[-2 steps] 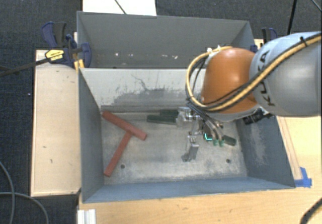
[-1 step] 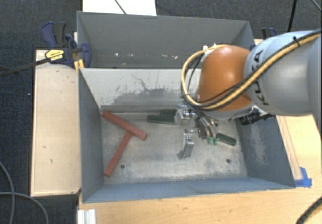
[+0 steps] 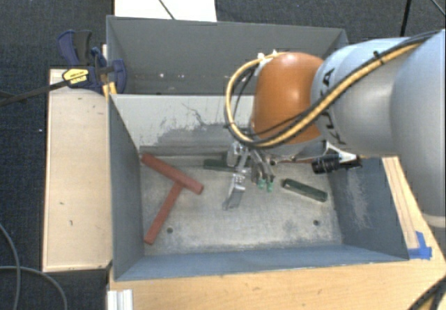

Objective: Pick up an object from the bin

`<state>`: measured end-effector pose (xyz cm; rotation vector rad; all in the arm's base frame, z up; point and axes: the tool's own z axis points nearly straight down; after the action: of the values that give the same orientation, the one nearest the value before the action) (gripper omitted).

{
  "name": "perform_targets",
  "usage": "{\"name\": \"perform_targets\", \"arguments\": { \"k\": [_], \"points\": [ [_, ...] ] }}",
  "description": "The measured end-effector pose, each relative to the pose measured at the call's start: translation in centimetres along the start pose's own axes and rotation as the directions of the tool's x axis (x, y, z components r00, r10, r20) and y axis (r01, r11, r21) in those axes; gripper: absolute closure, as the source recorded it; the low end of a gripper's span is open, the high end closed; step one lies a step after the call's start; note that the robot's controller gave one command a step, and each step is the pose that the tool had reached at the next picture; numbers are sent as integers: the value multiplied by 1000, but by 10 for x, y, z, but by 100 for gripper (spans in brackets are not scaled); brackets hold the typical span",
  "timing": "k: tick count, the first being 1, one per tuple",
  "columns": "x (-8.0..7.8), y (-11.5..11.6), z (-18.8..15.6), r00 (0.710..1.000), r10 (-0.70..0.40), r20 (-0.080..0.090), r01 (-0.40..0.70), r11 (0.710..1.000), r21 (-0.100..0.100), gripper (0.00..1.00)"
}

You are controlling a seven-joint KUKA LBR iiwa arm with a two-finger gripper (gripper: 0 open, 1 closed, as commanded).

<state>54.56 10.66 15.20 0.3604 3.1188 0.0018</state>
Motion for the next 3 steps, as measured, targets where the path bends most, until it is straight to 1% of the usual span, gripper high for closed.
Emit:
{"name": "perform_targets", "arguments": {
  "k": [1,2,3],
  "points": [
    [-16,24,-1,986,-167,1,167,986,0,0],
    [2,59,35,962,-272,3,272,962,0,0],
    [-24,76,65,973,-230,2,230,973,-1,0]
  ]
}}
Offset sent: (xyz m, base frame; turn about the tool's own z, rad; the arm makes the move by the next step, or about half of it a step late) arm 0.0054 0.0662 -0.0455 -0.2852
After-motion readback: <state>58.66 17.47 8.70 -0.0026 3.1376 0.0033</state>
